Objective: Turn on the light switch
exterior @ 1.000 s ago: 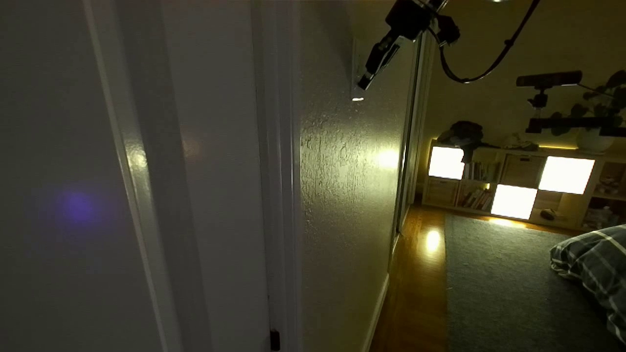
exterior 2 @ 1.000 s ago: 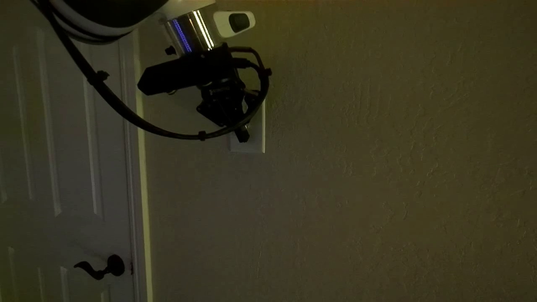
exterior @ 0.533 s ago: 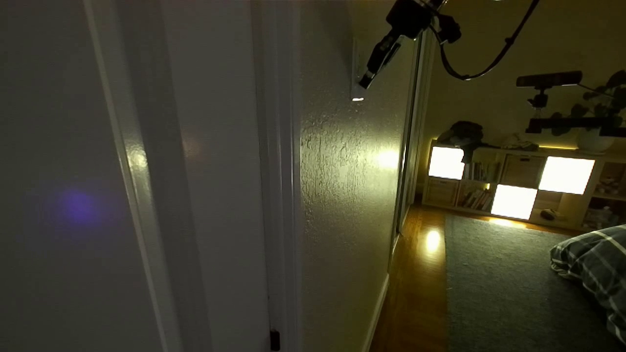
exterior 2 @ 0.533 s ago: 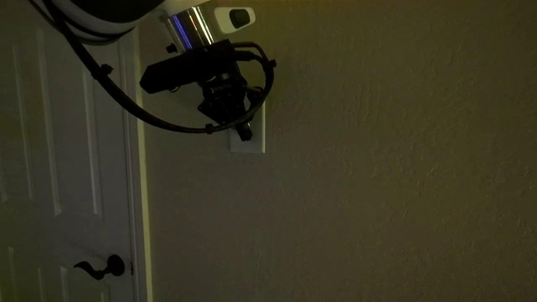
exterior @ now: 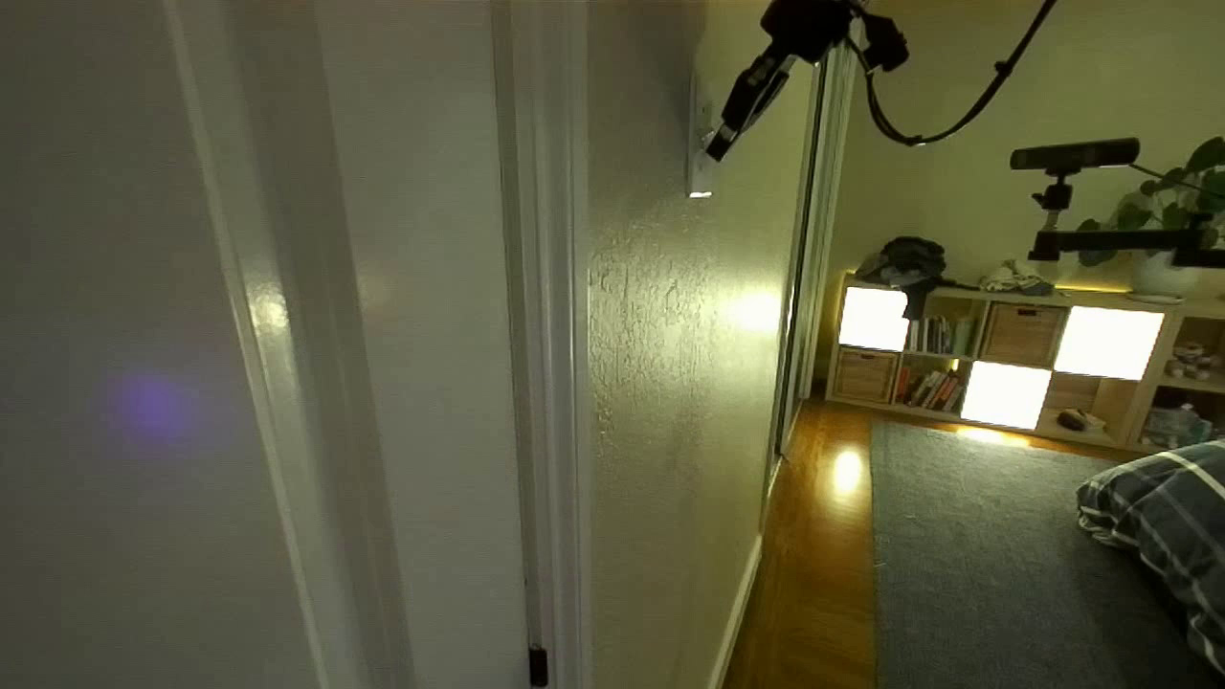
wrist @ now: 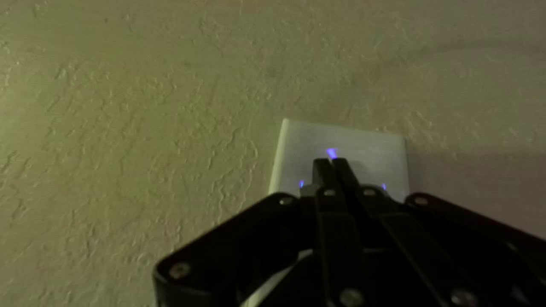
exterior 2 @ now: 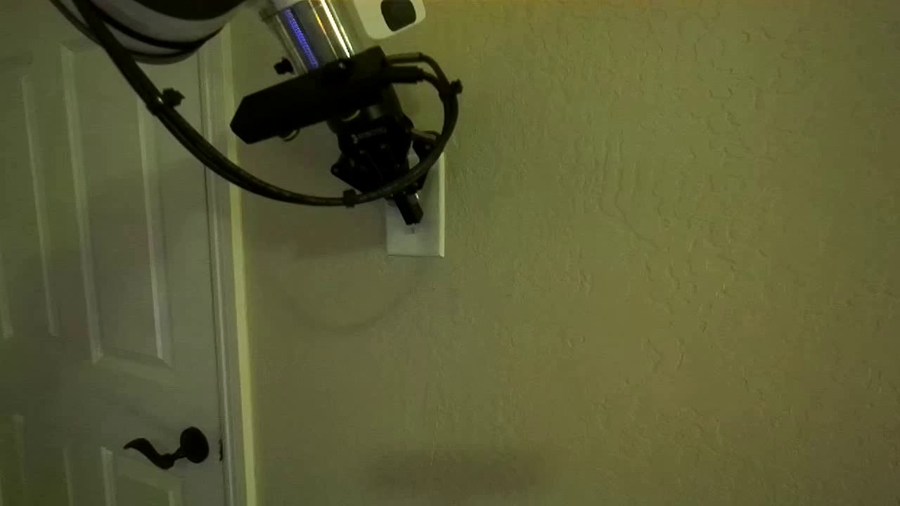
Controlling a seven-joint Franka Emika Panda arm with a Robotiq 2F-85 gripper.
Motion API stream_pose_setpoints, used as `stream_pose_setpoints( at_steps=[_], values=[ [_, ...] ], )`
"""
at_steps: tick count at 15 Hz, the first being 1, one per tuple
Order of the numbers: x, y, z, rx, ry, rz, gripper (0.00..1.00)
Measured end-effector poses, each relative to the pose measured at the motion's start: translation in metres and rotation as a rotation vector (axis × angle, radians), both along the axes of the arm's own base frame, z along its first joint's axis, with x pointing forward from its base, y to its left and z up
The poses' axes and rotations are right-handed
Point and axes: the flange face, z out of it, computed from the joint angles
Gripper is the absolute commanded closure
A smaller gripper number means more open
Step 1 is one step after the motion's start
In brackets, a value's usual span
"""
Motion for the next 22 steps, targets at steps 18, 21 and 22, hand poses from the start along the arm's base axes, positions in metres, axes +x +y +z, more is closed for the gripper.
stream_pose_setpoints(
  at_steps=[18,21,22],
  values=[
    [-0.069,-0.018,-0.075,0.066,0.531,-0.168,0.97],
    [-0.092,-0.017,-0.080,0.087,0.582,-0.211,0.91],
    [-0.098,-0.017,-0.080,0.091,0.589,-0.221,0.85]
  ],
)
